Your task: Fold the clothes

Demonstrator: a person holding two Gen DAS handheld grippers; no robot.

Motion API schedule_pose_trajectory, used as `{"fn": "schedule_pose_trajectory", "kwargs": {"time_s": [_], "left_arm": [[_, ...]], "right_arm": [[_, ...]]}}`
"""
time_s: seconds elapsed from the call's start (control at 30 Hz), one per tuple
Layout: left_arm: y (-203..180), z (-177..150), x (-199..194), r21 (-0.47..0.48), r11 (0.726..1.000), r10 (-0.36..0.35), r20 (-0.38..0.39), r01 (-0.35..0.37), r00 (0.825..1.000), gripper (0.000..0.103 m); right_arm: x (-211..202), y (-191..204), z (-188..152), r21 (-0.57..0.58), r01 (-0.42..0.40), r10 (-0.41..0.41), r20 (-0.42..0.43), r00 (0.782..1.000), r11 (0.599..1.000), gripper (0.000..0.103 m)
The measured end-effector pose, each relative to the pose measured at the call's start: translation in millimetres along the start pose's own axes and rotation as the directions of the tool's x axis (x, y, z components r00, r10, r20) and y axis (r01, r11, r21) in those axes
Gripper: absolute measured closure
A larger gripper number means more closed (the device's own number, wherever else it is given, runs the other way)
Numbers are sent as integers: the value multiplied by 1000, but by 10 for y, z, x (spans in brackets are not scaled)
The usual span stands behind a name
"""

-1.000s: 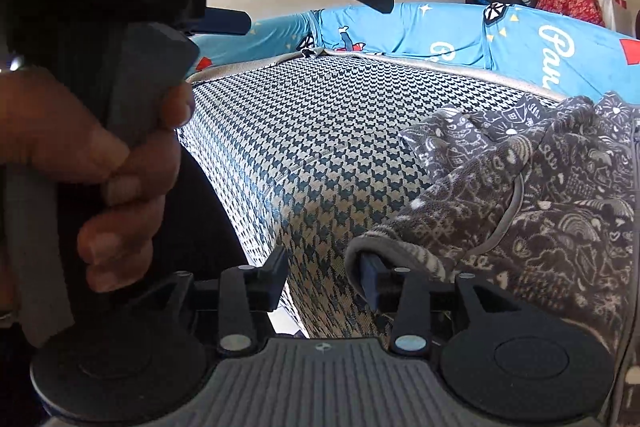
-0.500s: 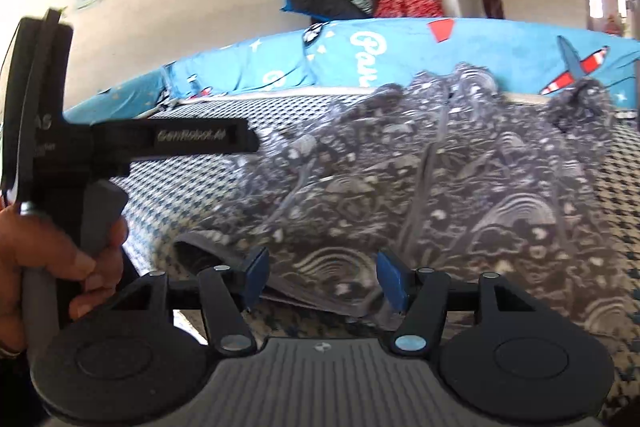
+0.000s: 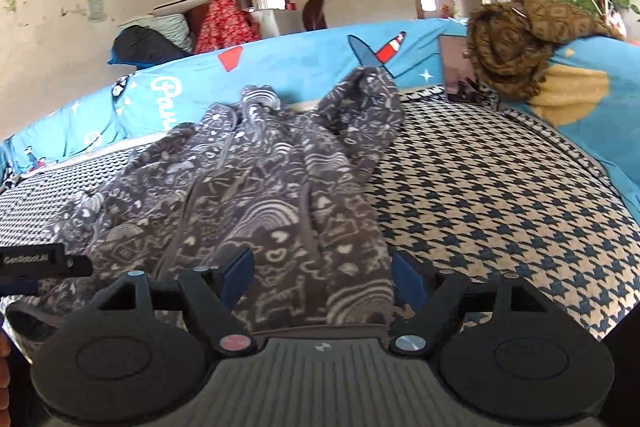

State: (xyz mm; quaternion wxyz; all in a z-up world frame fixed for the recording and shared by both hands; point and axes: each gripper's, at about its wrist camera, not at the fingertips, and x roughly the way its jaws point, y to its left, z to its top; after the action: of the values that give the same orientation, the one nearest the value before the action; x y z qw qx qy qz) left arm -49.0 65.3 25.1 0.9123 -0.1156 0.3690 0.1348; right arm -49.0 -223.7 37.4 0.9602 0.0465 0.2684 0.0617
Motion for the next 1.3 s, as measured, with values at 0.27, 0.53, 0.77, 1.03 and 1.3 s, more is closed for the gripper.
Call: {"fn": "schedule_pose_trajectory", "kwargs": {"time_s": [0.27,0.53,0.77,1.03,1.3], "left_arm": [[71,-61,125,-36,999,18,-82,-21,996,0],[60,-73,138,-18,999,27,-83,-29,996,0],[94,-45,16,-11,1000,28,-17,-28,999,0],[50,-71,64,46,997,71,-54,-69,996,0],[17,-124,102,82,993,89,-78,-82,993,0]], "right_arm": [[255,-203,-81,165,-13,28,-87,996,986,24],[280,-74,-94,109,-56,65,-79,995,992,69],[18,-12,-31,30,-24,24,-8,1000,999,92],[55,-106,-74,28,81,-77,-121,990,996,96],[-41,-94,-61,56,66,-61,-76,995,996,83]]}}
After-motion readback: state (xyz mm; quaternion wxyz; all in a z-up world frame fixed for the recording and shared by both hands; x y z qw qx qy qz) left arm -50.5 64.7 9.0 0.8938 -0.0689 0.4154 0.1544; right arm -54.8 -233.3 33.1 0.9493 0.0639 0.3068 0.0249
